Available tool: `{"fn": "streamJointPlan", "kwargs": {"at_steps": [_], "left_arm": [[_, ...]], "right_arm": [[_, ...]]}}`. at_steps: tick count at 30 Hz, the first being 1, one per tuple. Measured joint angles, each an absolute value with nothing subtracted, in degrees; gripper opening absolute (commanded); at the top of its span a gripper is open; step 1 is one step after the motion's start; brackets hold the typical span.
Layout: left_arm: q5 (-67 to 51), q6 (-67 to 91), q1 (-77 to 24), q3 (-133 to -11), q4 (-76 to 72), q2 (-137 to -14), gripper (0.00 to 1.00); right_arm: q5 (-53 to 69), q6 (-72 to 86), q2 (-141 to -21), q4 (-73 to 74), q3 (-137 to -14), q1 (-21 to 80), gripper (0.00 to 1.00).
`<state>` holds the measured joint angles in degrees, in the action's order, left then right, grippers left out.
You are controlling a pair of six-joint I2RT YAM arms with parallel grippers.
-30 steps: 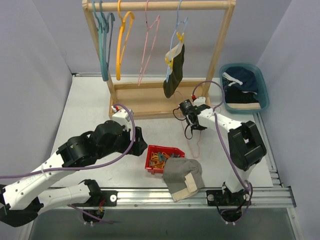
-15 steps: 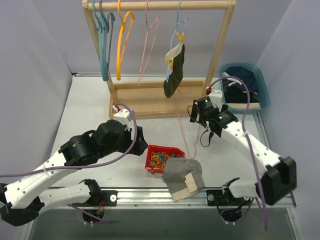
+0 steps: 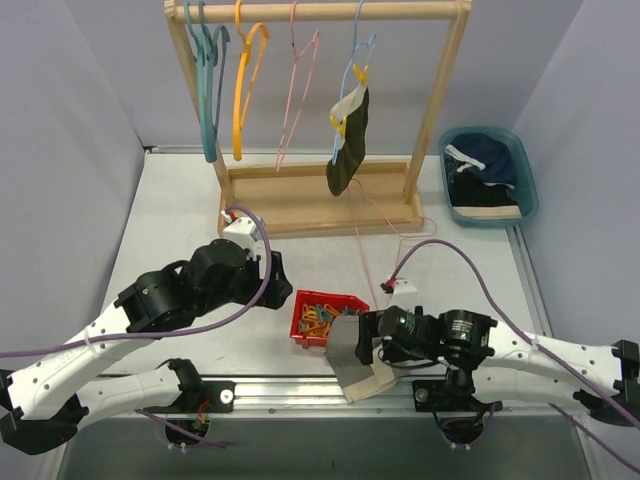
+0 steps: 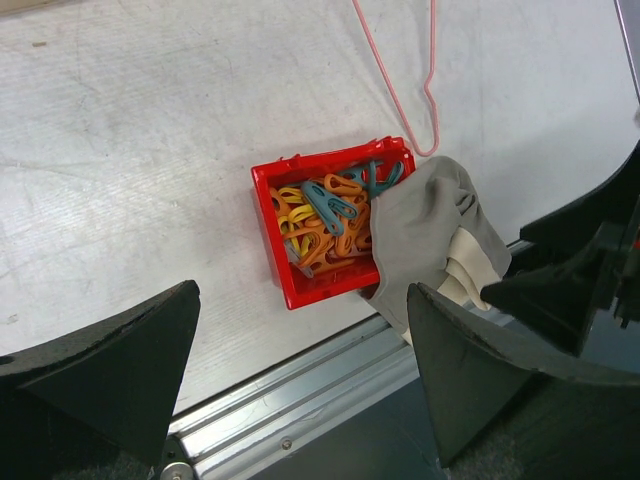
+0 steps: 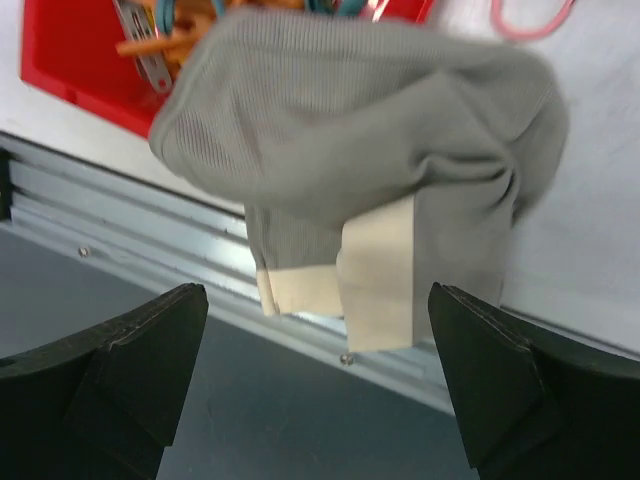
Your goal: Remove the underwear clipped to the hanger
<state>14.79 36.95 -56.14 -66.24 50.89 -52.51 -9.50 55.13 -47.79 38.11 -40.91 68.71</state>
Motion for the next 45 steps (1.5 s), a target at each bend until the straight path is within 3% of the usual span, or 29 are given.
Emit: {"fn": "streamJointPlan", "kwargs": {"at_steps": [7, 13, 16, 19, 22, 23, 26, 34, 39, 45], "left_arm": [[14.8, 37.0, -56.1, -66.2, 50.9, -52.0, 0.94], [14.8, 37.1, -56.1, -65.9, 51.2, -49.5, 0.94], [14.8, 37.1, -56.1, -65.7, 51.3, -48.7, 0.94], [14.8, 37.1, -56.1, -65.3, 51.3, -48.3, 0.94], [14.8, 37.3, -56.1, -64.9, 51.3, -48.2, 0.94], [14.8, 37.3, -56.1, -64.8, 51.3, -48.2, 0.94], [14.8, 37.5, -56.1, -64.3, 51.3, -48.0, 0.94], [14.3, 38.4, -56.1, -64.1, 51.3, -47.8, 0.94], [14.3, 38.4, -56.1, -64.1, 51.3, -47.3, 0.94], [14.1, 38.4, -56.1, -64.4, 51.5, -46.5, 0.94]], "right_arm": [[-13.0, 66.8, -61.3, 39.6, -39.9, 84.9, 1.00], [-18.2, 73.6, -73.2, 39.2, -38.6, 86.7, 0.98], [-21.9, 76.2, -75.7, 38.3, -37.4, 86.7, 0.90], [-25.1, 78.0, -75.4, 36.1, -35.5, 86.7, 0.74], [-27.2, 79.5, -73.9, 34.0, -33.4, 87.0, 0.51], [-27.6, 79.9, -73.1, 33.6, -32.8, 87.2, 0.29], [-28.4, 81.2, -70.0, 32.8, -31.5, 87.4, 0.00], [-28.6, 84.5, -62.4, 38.3, -33.6, 89.9, 0.00], [-33.5, 87.2, -58.3, 48.5, -49.5, 94.3, 0.00], [-48.2, 84.8, -53.2, 58.6, -70.6, 94.0, 0.00]]}}
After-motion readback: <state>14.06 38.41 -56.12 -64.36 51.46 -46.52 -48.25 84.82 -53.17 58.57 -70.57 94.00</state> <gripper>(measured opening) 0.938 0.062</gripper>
